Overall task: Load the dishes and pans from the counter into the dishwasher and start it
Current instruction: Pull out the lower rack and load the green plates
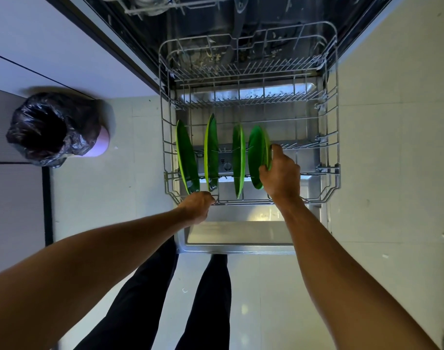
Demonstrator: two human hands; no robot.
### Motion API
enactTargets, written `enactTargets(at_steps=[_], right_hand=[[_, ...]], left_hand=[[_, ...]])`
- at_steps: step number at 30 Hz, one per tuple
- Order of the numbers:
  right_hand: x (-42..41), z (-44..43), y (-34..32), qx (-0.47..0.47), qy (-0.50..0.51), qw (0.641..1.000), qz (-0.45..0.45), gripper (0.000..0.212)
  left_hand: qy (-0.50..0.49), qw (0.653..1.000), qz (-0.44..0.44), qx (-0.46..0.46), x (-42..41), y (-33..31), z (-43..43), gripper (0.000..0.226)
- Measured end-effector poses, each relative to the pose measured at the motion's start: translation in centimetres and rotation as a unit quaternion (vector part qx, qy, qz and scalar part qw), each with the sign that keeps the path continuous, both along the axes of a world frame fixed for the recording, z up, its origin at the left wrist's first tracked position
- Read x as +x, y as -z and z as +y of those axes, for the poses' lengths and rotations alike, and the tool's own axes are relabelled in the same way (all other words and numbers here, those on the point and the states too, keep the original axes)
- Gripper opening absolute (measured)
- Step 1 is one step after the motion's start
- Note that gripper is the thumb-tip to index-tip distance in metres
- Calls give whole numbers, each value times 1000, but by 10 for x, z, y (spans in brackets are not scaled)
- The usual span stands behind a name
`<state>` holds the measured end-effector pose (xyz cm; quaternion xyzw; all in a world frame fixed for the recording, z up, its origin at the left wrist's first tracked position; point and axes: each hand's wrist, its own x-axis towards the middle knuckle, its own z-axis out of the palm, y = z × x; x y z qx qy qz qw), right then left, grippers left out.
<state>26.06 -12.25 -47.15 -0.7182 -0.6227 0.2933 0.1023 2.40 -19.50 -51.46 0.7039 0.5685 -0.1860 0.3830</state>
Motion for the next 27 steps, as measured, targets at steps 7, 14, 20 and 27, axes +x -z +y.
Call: enactTargets(at_steps=[7, 14, 20, 27], right_hand=[[-5, -9, 15, -41, -9, 999, 26, 53], [-4, -13, 19, -84, -10, 996, -5, 53], [0, -13, 11, -127, 1, 991, -35, 62], [5, -18, -30, -128, 24, 990, -47, 45]], left_hand=[[0, 1000, -1, 3, -2, 3, 0, 38], [12, 1000, -6, 6, -5, 3, -1, 39], [5, 1000, -13, 8, -4, -4, -1, 35], [-33, 998, -42, 19, -13, -49, 8, 30]])
